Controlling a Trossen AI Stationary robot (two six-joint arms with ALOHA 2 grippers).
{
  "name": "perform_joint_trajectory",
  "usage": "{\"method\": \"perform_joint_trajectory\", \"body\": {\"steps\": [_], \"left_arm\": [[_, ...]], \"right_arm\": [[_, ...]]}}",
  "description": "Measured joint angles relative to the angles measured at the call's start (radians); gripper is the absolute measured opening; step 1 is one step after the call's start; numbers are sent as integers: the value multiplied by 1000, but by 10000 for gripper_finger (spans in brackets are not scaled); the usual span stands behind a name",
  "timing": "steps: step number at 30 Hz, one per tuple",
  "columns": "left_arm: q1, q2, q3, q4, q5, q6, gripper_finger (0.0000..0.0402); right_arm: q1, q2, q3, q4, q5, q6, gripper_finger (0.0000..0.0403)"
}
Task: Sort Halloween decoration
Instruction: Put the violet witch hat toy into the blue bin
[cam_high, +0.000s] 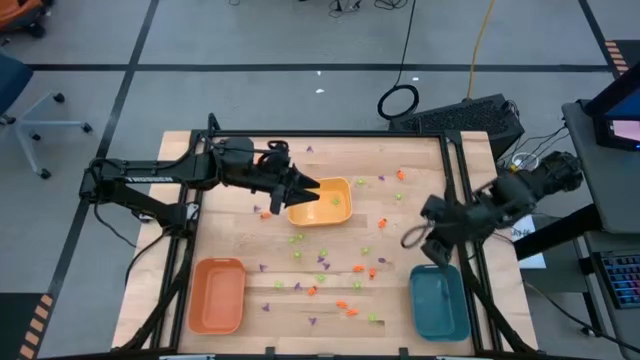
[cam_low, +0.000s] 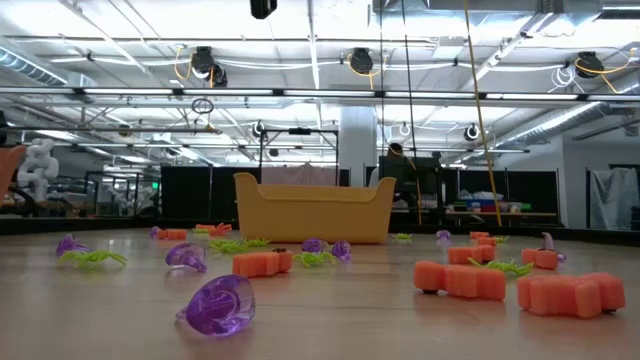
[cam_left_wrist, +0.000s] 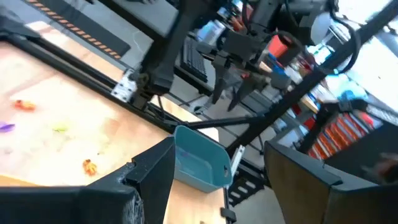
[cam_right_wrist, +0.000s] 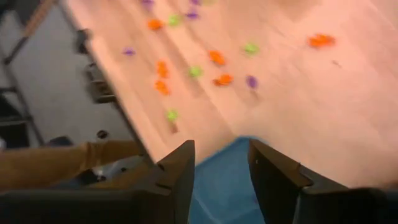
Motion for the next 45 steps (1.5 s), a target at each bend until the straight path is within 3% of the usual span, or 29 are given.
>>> {"method": "perform_joint_trajectory", "body": {"steps": [13, 22, 30, 39, 45], "left_arm": [[-73, 0, 0, -66, -237, -59, 246], [-143, 0, 0, -89, -349, -77, 246], [-172, 0, 0, -202, -352, -70, 246], [-199, 0, 0, -263, -286, -77, 246], [-216, 0, 0, -262, -287, -50, 246]], "right_arm": [[-189, 139, -1, -56, 12, -309, 145], [-206, 265, -1, 133, 3, -469, 179], [-206, 337, -1, 283, 5, -530, 198], [-168, 337, -3, 236, 3, -543, 199], [-164, 328, -93, 279, -27, -582, 199]]}}
